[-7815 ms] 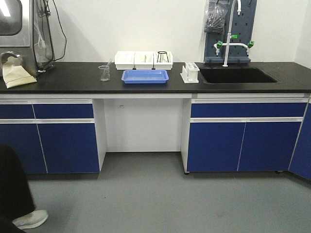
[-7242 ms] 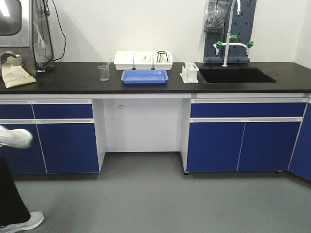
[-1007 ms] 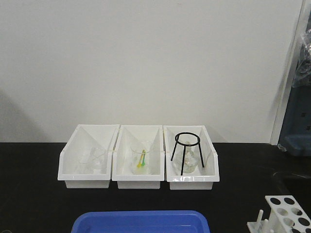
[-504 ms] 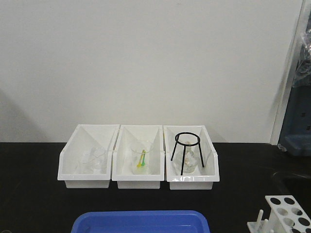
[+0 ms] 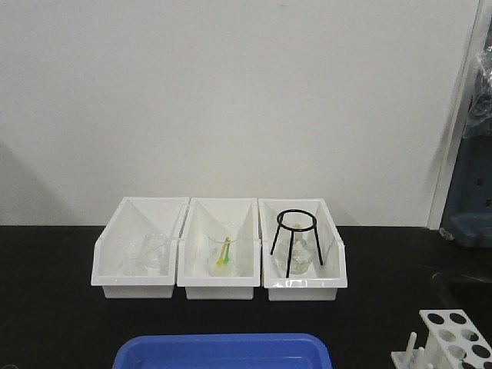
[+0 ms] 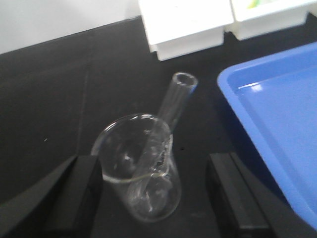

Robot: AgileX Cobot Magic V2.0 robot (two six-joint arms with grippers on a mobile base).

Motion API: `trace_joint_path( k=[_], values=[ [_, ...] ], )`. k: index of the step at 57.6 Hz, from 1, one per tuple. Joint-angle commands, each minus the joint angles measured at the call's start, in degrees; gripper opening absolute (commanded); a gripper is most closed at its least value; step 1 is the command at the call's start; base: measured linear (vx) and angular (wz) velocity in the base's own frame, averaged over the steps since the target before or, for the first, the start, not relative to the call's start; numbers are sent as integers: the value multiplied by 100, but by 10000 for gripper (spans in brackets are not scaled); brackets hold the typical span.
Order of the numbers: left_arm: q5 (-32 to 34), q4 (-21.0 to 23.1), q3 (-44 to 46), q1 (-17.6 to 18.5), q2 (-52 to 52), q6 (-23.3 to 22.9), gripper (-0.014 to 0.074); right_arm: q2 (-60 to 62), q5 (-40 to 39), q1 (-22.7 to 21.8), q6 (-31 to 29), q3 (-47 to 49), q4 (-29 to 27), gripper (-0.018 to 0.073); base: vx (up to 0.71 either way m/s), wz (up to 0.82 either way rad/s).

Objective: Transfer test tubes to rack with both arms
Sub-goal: 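Close the left gripper on the glass test tube and lift it out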

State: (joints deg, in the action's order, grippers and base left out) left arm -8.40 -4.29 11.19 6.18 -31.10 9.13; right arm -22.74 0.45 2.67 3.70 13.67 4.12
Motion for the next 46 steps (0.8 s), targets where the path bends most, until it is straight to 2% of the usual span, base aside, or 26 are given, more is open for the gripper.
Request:
trace_joint_path(
  k=[1, 21, 22, 32, 36, 46],
  values=[
    [983, 106, 179, 163, -491, 297, 561, -73, -462, 9, -25, 201, 48, 499, 0, 0],
    [2868, 106, 179, 224, -2357, 282, 561, -73, -309, 9, -25, 201, 52, 500, 0, 0],
    [3128, 106, 179, 224, -2633, 282, 561, -73, -275, 9, -25, 201, 52, 500, 0, 0],
    [4159, 111, 187, 224, -3292, 289, 561, -73, -190, 9, -65, 201, 59, 500, 0, 0],
    [4407, 142, 264, 224, -3519, 295, 561, -73, -190, 9, -65, 201, 59, 500, 0, 0],
    [4498, 209, 602, 224, -4078, 295, 561, -73, -190, 9, -65, 201, 59, 500, 0, 0]
  ],
)
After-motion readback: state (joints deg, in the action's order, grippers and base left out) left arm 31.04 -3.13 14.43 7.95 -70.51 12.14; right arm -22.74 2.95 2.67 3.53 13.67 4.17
